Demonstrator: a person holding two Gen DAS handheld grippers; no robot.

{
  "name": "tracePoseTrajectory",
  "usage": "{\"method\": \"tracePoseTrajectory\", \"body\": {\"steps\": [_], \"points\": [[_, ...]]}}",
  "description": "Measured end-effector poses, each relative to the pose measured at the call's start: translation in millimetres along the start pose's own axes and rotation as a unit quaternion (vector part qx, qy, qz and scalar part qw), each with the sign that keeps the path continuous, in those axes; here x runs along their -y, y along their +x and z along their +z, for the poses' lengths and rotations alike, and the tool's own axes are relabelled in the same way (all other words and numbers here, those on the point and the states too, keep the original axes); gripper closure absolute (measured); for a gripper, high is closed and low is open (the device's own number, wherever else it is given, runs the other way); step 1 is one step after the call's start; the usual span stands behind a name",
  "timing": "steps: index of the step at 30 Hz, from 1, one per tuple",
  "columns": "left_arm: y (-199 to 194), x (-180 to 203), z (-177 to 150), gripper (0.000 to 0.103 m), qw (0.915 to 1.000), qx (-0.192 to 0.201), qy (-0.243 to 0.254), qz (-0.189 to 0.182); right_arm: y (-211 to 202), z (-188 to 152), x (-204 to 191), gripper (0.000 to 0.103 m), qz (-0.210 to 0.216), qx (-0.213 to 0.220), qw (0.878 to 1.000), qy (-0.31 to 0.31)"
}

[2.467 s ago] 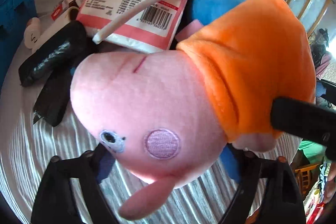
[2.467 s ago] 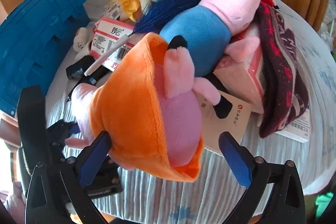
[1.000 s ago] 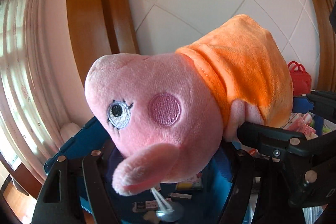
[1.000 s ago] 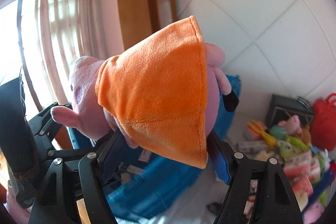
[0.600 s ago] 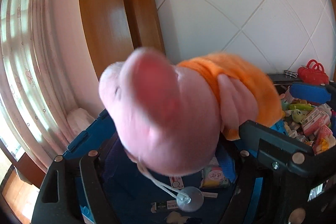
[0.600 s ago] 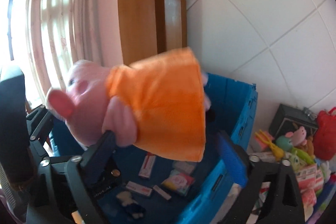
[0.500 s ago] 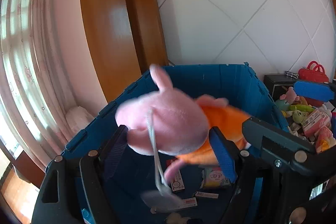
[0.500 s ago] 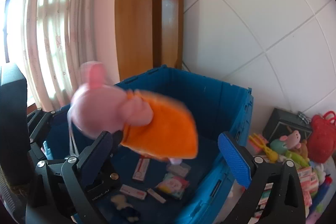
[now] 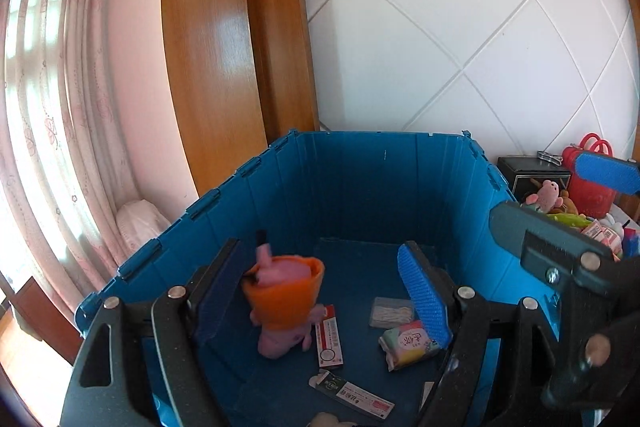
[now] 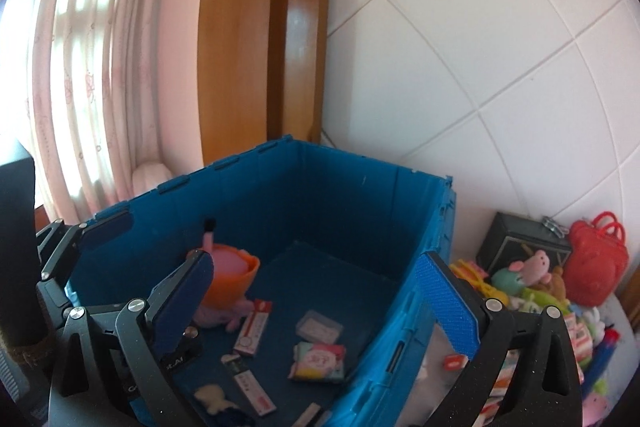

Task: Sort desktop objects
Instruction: 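Withdraw both tools from the crate back toward the pile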

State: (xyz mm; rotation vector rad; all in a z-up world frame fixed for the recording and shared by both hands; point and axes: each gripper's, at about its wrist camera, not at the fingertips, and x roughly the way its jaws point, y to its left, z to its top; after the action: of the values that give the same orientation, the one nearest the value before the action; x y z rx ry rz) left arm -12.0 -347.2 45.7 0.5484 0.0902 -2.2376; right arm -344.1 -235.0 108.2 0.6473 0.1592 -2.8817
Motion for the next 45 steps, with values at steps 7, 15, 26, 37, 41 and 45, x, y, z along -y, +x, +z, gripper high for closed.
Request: {"method": "tracePoseTrajectory", "body": {"steps": [7, 15, 26, 37, 41, 45], "points": [[-20, -2, -12, 0.024, 0.9998, 0.016, -0.008, -0.011, -21, -12, -11, 0.000, -0.012, 0.035, 0.999, -0.036], [-34, -4, -24, 0.024, 0.9996, 0.020, -0.010, -0.020, -35, -26, -9, 0.000, -0.019, 0.032, 0.999, -0.020], [-44, -1, -34, 0.024, 0.9988, 0.024, -0.006, -0.042, -52, -42, -6, 0.000, -0.031, 0.032, 0.999, -0.006], [-81, 27, -31, 0.024, 0.9935, 0.074, -0.007, -0.087, -114, -66, 41, 0.000, -0.133, 0.106, 0.984, 0.050], [-103, 61, -26, 0.024, 0.9879, 0.102, 0.002, -0.117, -150, -91, 87, 0.000, -0.205, 0.119, 0.968, 0.082], [-121, 115, -25, 0.024, 0.9779, 0.106, 0.021, -0.179, -176, -123, 143, 0.000, -0.233, 0.104, 0.960, 0.115]]}}
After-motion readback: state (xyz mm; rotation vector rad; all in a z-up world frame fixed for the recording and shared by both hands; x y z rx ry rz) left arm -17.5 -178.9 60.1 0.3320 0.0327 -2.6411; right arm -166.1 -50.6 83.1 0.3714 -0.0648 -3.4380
